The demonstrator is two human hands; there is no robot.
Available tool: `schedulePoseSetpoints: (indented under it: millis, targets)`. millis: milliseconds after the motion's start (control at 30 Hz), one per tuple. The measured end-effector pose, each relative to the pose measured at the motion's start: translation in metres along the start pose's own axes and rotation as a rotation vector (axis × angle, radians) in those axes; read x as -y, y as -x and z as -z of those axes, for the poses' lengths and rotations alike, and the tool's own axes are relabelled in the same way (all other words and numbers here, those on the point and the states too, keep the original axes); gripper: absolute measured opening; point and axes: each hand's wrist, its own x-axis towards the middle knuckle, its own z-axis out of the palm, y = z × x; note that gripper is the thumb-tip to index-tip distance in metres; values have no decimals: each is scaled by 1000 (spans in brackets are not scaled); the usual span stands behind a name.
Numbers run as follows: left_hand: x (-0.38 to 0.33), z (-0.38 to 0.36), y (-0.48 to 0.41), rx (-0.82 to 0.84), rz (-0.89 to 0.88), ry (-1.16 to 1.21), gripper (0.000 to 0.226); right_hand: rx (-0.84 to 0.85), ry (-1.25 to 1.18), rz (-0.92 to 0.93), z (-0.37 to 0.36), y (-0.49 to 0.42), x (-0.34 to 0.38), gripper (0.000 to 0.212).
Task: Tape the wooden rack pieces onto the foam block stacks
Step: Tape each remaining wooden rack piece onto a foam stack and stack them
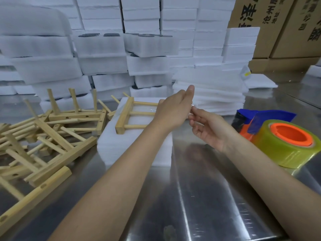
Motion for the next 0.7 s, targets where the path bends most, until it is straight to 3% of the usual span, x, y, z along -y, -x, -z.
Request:
schedulePoseSetpoints:
  millis: [133, 200, 300, 433, 700]
  targets:
    - [3, -5, -5, -63, -56, -162, 57, -89, -14, -46, 1, -2, -1, 20]
    - [6, -9, -9, -104, -50, -276, 54, -123, -52, -101, 1, -3, -1, 14]
    - [10, -11, -11, -161, 9, -268, 52, -149, -110, -129, 0, -4, -1, 2]
    - [11, -13, -8, -146, 27, -266, 50, -208, -11, -54, -5, -3, 0, 6]
    - [11, -9, -10, -104, -45, -204, 42, -272, 860, 93, -9, -6, -14, 21]
